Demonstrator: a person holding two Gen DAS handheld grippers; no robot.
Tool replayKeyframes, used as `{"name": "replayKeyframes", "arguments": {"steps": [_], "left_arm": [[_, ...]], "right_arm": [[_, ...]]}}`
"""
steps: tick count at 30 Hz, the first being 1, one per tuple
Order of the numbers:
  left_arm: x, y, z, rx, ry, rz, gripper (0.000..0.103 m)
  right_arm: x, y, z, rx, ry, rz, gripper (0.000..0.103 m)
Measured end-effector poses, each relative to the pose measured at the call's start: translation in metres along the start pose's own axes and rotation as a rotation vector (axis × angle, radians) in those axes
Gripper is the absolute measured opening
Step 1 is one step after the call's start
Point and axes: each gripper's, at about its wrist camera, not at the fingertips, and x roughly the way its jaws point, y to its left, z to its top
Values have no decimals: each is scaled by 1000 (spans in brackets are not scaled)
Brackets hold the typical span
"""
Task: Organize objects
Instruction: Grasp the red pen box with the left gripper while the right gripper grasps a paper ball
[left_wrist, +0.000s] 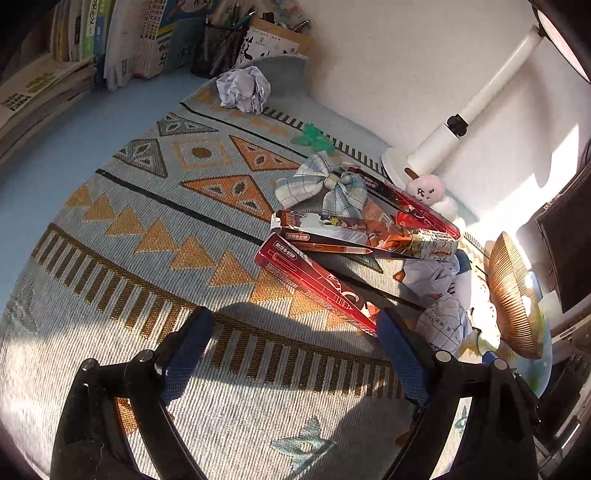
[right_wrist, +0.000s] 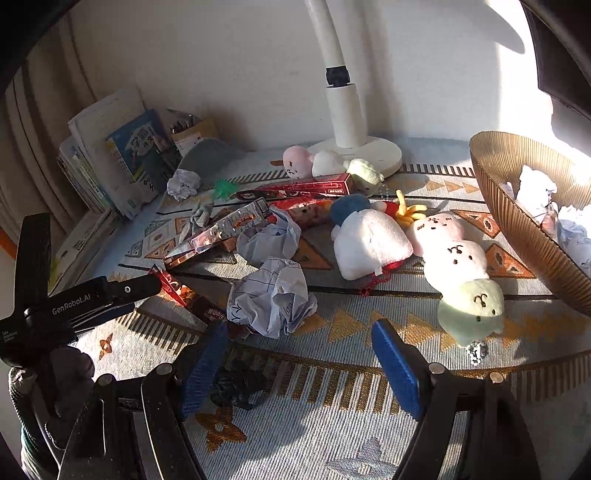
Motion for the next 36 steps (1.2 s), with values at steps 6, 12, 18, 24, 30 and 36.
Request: {"name": "replayKeyframes", "arguments": {"steps": [6,12,18,24,30,36], "left_arm": [[19,-32,0,-5,-18,85,80],[24,-48,-6,111,-49,144,43],[6,-7,15,126,26,-27,28],[-34,11,8,316,74,-59,23],[-44,6,-15,479,100,-68,24],[-26,-10,-45,550,123,87,37]], "right_arm": [[34,11,17,13,55,-22,82],[48,16,15,-9,98,-10,56],[31,18,13,-8,73,27,53],[-13,14,-2,25,29,66,53],[-24,2,-27,4,67,-11,53],[-22,-10,-43,37,100,-5,60]]}}
